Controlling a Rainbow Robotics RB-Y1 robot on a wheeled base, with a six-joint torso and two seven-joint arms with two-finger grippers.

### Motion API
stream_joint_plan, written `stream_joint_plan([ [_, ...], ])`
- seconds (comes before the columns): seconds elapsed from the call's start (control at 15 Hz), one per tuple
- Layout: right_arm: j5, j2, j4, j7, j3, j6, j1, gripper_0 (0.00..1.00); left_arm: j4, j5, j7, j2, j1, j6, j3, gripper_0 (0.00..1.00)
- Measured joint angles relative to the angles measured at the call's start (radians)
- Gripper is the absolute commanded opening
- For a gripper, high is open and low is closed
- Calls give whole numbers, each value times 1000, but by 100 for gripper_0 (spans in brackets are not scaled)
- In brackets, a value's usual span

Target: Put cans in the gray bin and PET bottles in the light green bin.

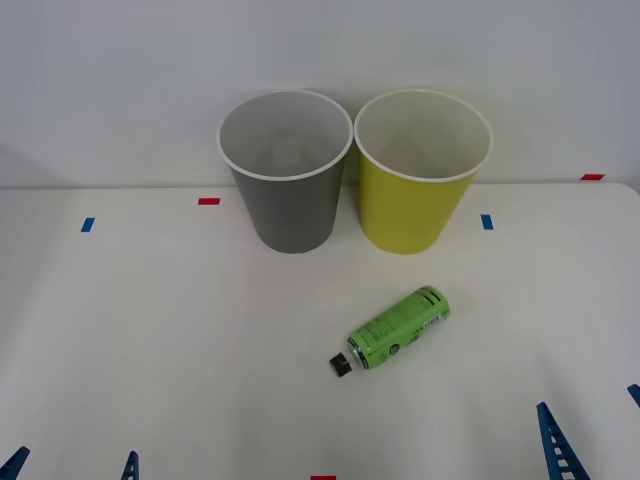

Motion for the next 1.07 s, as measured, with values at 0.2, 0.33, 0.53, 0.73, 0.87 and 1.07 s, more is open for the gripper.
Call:
stream_joint_plan([
  [0.2, 0, 0, 0, 0, 0, 0, 0, 100, 0, 0, 0, 0, 0, 0, 0, 100],
  [0.33, 0, 0, 0, 0, 0, 0, 0, 100, 0, 0, 0, 0, 0, 0, 0, 100],
  [0.53, 0, 0, 0, 0, 0, 0, 0, 100, 0, 0, 0, 0, 0, 0, 0, 100],
  [0.73, 0, 0, 0, 0, 0, 0, 0, 100, 0, 0, 0, 0, 0, 0, 0, 100],
  [0.87, 0, 0, 0, 0, 0, 0, 0, 100, 0, 0, 0, 0, 0, 0, 0, 100],
  [1.07, 0, 0, 0, 0, 0, 0, 0, 100, 0, 0, 0, 0, 0, 0, 0, 100],
])
